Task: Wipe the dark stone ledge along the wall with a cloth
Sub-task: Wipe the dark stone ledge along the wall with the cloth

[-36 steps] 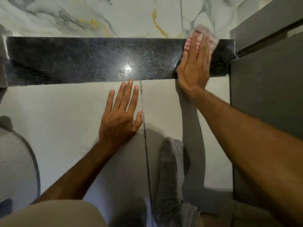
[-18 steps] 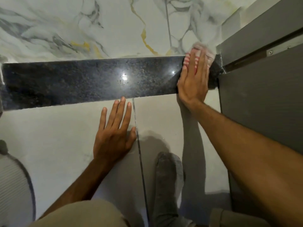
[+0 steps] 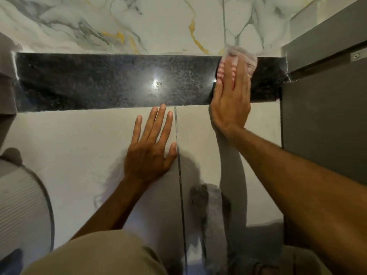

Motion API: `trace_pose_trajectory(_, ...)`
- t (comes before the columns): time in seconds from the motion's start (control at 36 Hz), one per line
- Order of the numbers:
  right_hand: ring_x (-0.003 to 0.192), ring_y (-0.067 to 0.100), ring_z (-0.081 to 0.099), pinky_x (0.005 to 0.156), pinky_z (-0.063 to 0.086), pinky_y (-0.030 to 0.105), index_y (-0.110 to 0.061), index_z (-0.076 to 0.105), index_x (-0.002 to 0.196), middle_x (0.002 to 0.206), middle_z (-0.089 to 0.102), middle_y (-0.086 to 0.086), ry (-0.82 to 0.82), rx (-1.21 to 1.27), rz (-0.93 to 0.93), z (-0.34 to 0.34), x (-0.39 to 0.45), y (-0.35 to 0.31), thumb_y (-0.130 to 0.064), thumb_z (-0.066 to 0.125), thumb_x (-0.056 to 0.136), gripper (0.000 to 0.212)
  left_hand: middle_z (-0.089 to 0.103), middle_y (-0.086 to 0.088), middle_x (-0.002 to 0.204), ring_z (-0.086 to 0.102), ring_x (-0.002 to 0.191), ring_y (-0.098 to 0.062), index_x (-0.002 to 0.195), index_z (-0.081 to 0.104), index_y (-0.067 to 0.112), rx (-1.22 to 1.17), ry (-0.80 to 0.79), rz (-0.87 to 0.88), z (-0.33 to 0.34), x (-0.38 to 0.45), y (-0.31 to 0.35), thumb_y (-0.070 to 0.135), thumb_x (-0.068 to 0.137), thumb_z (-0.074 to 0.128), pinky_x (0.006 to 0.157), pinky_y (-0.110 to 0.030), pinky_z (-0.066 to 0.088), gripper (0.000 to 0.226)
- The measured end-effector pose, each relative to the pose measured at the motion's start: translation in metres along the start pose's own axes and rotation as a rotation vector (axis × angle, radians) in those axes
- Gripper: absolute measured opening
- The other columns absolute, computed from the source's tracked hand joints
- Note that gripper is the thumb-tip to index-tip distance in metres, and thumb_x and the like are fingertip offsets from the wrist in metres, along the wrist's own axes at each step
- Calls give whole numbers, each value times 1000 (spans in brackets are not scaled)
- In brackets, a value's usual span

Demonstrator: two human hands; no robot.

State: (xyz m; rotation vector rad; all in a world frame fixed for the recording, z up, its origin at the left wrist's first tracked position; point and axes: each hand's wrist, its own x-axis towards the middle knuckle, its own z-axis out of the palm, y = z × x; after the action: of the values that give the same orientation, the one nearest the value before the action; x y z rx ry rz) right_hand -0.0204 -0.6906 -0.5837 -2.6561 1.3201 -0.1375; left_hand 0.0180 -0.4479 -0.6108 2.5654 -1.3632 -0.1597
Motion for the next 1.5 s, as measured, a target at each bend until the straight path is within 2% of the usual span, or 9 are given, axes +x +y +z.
trace_pose_trajectory(0.11, 171, 25, 18, 135, 36, 50, -26, 9, 176, 185, 11, -1, -118, 18, -220, -20, -71, 36, -39, 41, 118, 68, 21, -19, 181, 20, 169, -37, 172, 26, 7, -18, -13, 14, -6, -1, 0, 54, 114, 24, 139, -56, 6, 75)
trace_pose_trajectory(0.36, 172, 30, 11, 141, 16, 44, -16, 11, 176, 185, 8, 9, -44, -110, 244, -22, -35, 5, -38, 28, 120, 62, 21, -20, 181, 20, 169, -37, 173, 27, 8, -33, 5, -1, -9, -2, 2, 54, 111, 32, 138, -61, 17, 76)
trace_pose_trajectory(0.58, 172, 23, 15, 140, 23, 44, -26, 12, 176, 185, 13, 0, -140, 65, -242, -11, -88, -27, -47, 41, 116, 69, 14, -18, 183, 11, 171, -35, 174, 19, 10, -35, 9, -8, -6, -4, 3, 56, 115, 20, 140, -56, 8, 75)
trace_pose_trajectory(0.72, 171, 30, 18, 138, 27, 54, -26, 9, 176, 184, 13, 4, -83, -49, -25, -8, -114, 1, -48, 33, 117, 68, 15, -17, 183, 14, 170, -36, 174, 18, 10, -27, -8, -104, -2, -15, 1, 59, 114, 9, 139, -55, 9, 78)
trace_pose_trajectory(0.86, 172, 30, 13, 141, 15, 46, -14, 14, 176, 184, 13, 11, 15, -93, 189, 5, -68, -66, -40, 29, 119, 64, 24, -20, 180, 22, 167, -40, 172, 27, 5, -2, 57, -155, -4, -31, -7, 57, 115, 15, 137, -57, 18, 78)
trace_pose_trajectory(1.08, 172, 25, 18, 140, 25, 47, -22, 27, 174, 183, 22, 5, -113, 18, -509, 12, -120, -78, -40, 40, 116, 62, 33, -24, 175, 32, 163, -42, 169, 35, 4, 54, 89, -215, -19, -64, -25, 46, 114, 37, 131, -65, 34, 69)
trace_pose_trajectory(1.19, 171, 24, 20, 140, 25, 45, -23, 25, 174, 183, 22, 2, -66, -6, -369, 6, -128, -67, -38, 42, 116, 63, 31, -23, 175, 32, 164, -42, 169, 35, 3, 99, 108, -314, -27, -83, -43, 43, 113, 41, 132, -63, 33, 69)
trace_pose_trajectory(1.36, 171, 32, 19, 141, 11, 43, -10, 19, 174, 183, 19, 13, 49, -52, 2, 25, -76, -167, -39, 25, 116, 65, 25, -22, 179, 24, 167, -40, 172, 28, 5, 77, 162, -428, -18, -89, -49, 38, 114, 39, 136, -62, 24, 67)
trace_pose_trajectory(1.5, 173, 25, 5, 143, 8, 46, -19, 13, 176, 185, 8, 7, -215, 47, -628, 25, -87, -193, -42, 29, 118, 65, 23, -18, 180, 20, 169, -36, 173, 25, 7, 114, 182, -488, -15, -92, -48, 40, 117, 39, 138, -59, 19, 66)
